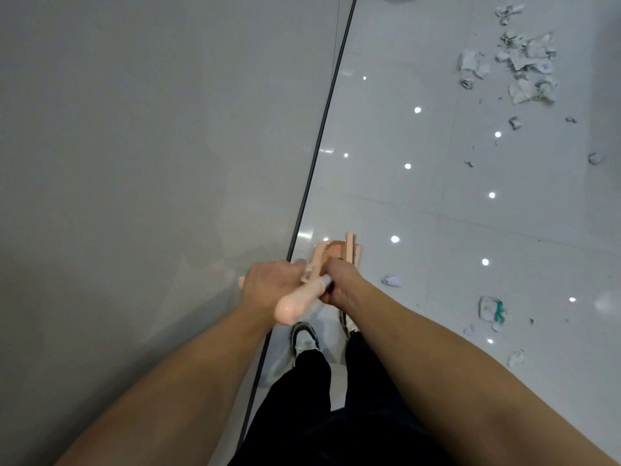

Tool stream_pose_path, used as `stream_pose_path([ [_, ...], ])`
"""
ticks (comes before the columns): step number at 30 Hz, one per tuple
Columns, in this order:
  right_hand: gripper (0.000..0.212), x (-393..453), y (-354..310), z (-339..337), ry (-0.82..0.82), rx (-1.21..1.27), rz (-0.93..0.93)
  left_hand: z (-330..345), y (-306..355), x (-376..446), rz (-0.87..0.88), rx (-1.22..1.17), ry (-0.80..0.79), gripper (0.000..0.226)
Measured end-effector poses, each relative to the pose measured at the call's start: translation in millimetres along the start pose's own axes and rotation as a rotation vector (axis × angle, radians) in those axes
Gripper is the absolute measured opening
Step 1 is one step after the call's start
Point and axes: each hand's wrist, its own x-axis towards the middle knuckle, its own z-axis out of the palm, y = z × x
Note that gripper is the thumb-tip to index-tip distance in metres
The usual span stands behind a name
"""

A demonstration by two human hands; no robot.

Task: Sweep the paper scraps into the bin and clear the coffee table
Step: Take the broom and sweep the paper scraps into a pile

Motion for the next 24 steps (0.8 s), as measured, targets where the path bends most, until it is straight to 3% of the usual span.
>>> stream_pose_path([
  [3,0.035,-4,-13,-40,0.073,-0.192,-0.078,6,-14,5,0.006,0.011,0.158,0.025],
  [6,0.019,-6,-25,-78,0.113,-0.31,-0.054,8,-12,8,0.034,0.012,0.181,0.022],
  [9,0.015,-13,-25,-84,0.038,-0.267,-0.053,5,-7,10,0.028,0.007,0.215,0.027],
  [12,0.01,-22,-24,-85,-0.069,-0.183,-0.026,-2,3,15,0.021,0.038,0.259,0.051],
  [15,0.007,-34,-19,-92,-0.129,-0.25,-0.022,-14,24,19,0.135,0.055,0.369,0.064],
  [18,0.005,-41,-12,-105,-0.081,-0.349,-0.074,-19,44,23,0.212,0.098,0.37,0.067],
  [24,0.02,-62,10,-178,-0.151,-0.096,-0.064,-15,105,36,0.401,0.102,0.32,0.059],
])
